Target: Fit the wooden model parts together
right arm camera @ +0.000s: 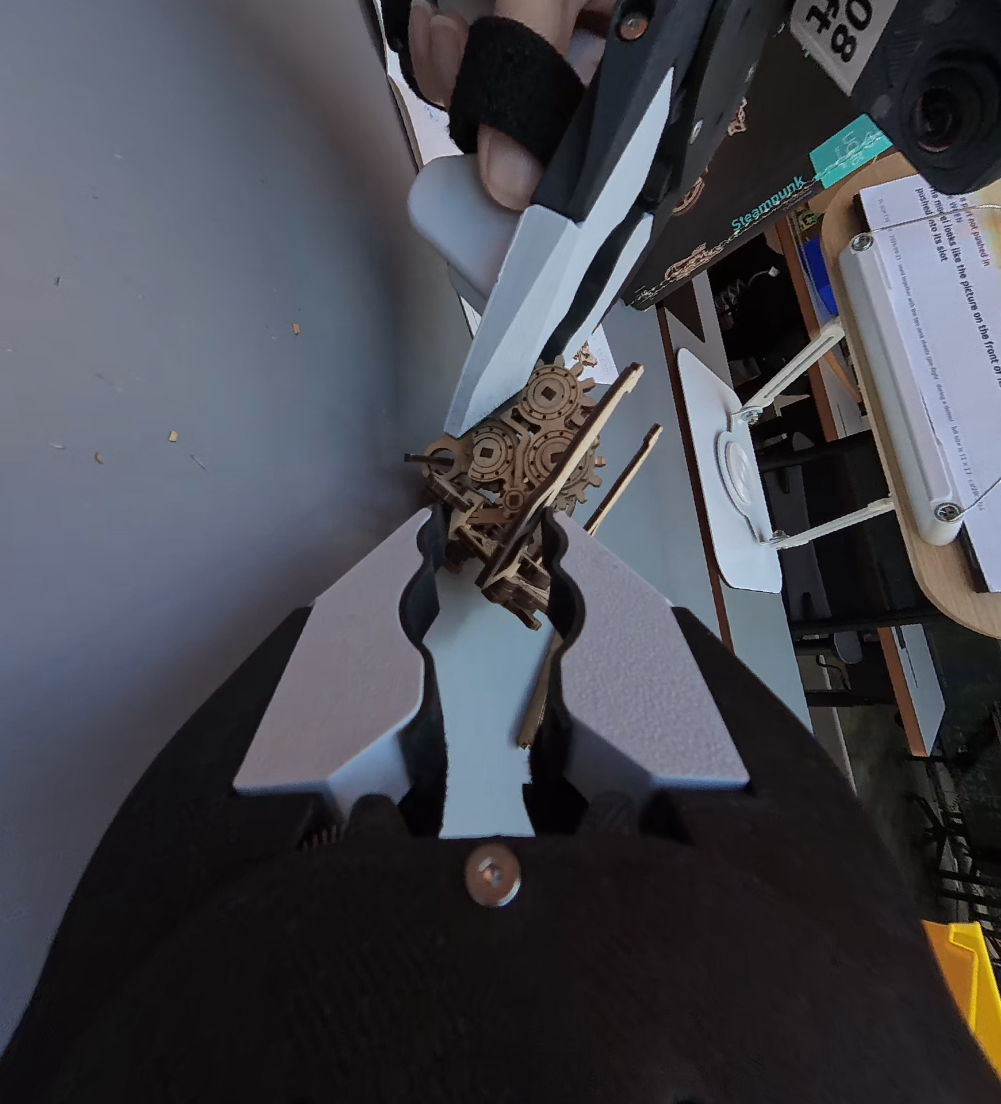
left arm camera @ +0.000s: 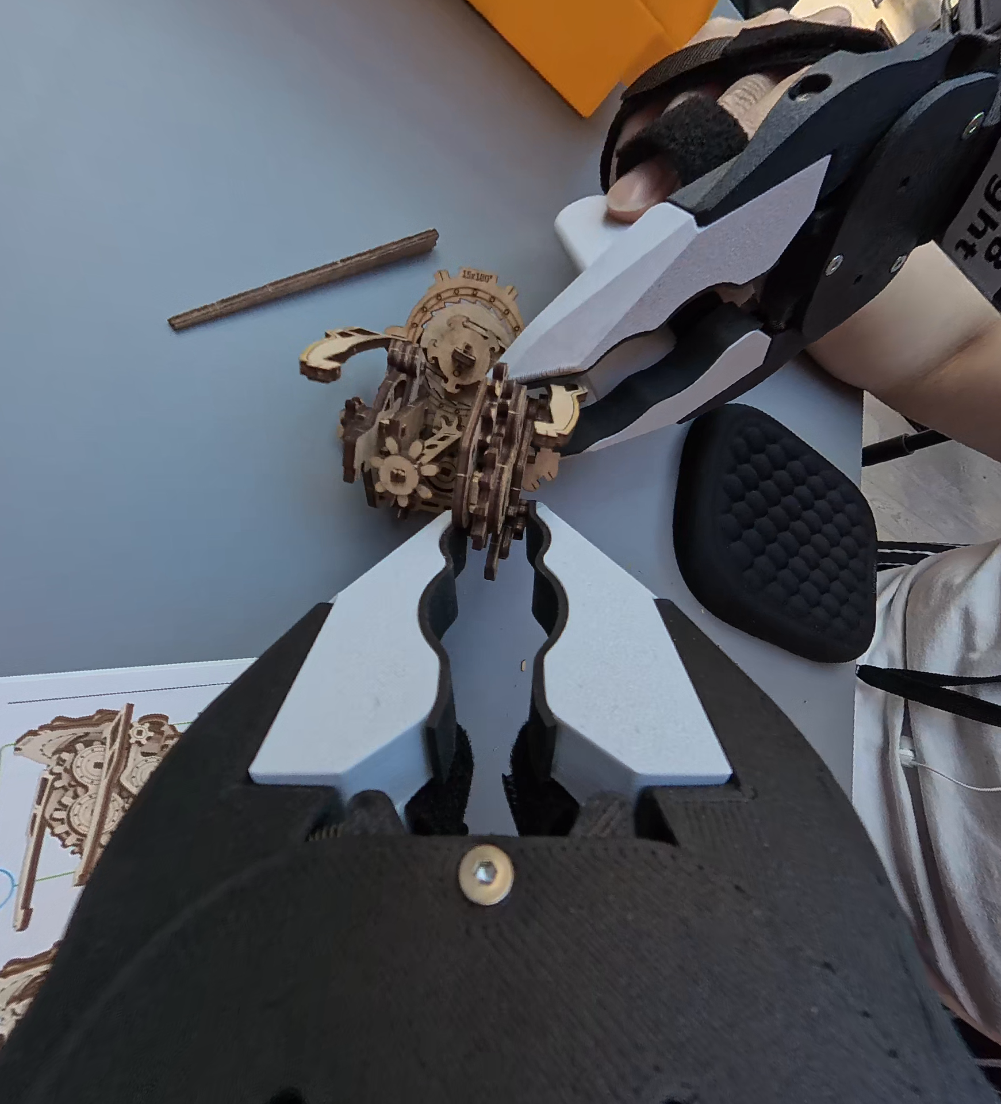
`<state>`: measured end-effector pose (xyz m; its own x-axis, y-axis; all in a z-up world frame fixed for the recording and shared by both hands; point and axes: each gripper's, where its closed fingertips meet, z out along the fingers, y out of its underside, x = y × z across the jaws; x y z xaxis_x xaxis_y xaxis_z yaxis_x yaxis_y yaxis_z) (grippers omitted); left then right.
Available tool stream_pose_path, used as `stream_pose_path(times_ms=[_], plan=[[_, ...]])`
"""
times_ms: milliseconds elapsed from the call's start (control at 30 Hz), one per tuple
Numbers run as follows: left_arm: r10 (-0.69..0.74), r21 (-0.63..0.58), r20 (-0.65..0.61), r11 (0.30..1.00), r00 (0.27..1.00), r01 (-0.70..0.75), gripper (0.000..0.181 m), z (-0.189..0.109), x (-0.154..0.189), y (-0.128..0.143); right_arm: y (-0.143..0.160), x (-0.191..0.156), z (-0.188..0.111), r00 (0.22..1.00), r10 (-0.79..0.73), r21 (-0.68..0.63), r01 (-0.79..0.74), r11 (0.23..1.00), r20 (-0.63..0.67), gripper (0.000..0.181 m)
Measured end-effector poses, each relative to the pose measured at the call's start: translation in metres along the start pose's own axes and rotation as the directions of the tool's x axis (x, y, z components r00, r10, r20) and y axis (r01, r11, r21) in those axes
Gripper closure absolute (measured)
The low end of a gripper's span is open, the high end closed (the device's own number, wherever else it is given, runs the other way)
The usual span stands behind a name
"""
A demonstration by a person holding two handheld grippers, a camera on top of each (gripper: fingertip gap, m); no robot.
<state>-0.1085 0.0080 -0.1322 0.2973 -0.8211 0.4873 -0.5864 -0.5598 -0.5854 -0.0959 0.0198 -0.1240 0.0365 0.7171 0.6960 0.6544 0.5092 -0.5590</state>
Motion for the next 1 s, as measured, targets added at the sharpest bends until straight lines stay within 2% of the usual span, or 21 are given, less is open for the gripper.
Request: stream_pose_path(times_ms=[233, 333, 433, 600, 700, 767, 867, 933, 1000], plan=[[-0.015, 0.006, 0.000, 1.000, 1.000, 0.015, 0.163, -0.001, 0.001, 0.000, 0.000, 0.001, -0.004, 0.994, -0.108, -0.027, 0.107, 0.994, -0.027, 0.147], [-0.038, 0.015, -0.014, 0.999, 0.999, 0.039, 0.163, -0.001, 0.003, 0.001, -0.002, 0.010, -0.012, 0.989, -0.126, -0.023, 0.125, 0.992, -0.083, 0.155], [-0.085, 0.045, -0.032, 0.995, 0.996, 0.087, 0.163, 0.001, 0.005, 0.002, 0.000, 0.008, -0.016, 0.999, -0.026, -0.028, 0.025, 0.999, -0.035, 0.149], [-0.109, 0.064, -0.025, 0.992, 0.994, 0.110, 0.163, -0.002, -0.001, 0.000, 0.004, 0.009, -0.018, 0.981, 0.191, -0.035, -0.192, 0.981, -0.015, 0.122], [-0.140, 0.073, -0.038, 0.987, 0.989, 0.142, 0.163, -0.004, -0.002, 0.000, 0.010, 0.002, -0.006, 0.964, 0.267, -0.073, -0.267, 0.961, -0.008, 0.121], [-0.164, 0.083, -0.048, 0.982, 0.985, 0.167, 0.163, -0.004, -0.003, 0.000, 0.006, 0.002, 0.001, 0.964, 0.266, -0.072, -0.267, 0.961, -0.023, 0.124], [-0.164, 0.087, -0.045, 0.982, 0.985, 0.167, 0.163, -0.005, -0.003, 0.002, 0.014, 0.009, 0.011, 0.973, 0.209, -0.146, -0.222, 0.964, -0.099, 0.133], [-0.161, 0.082, -0.043, 0.983, 0.986, 0.164, 0.163, -0.005, -0.002, 0.003, 0.010, 0.000, 0.017, 0.985, 0.163, -0.145, -0.168, 0.975, -0.049, 0.138], [-0.154, 0.077, -0.043, 0.985, 0.987, 0.157, 0.163, -0.005, -0.002, 0.004, 0.007, 0.000, 0.018, 0.992, 0.113, -0.143, -0.120, 0.982, -0.055, 0.149]])
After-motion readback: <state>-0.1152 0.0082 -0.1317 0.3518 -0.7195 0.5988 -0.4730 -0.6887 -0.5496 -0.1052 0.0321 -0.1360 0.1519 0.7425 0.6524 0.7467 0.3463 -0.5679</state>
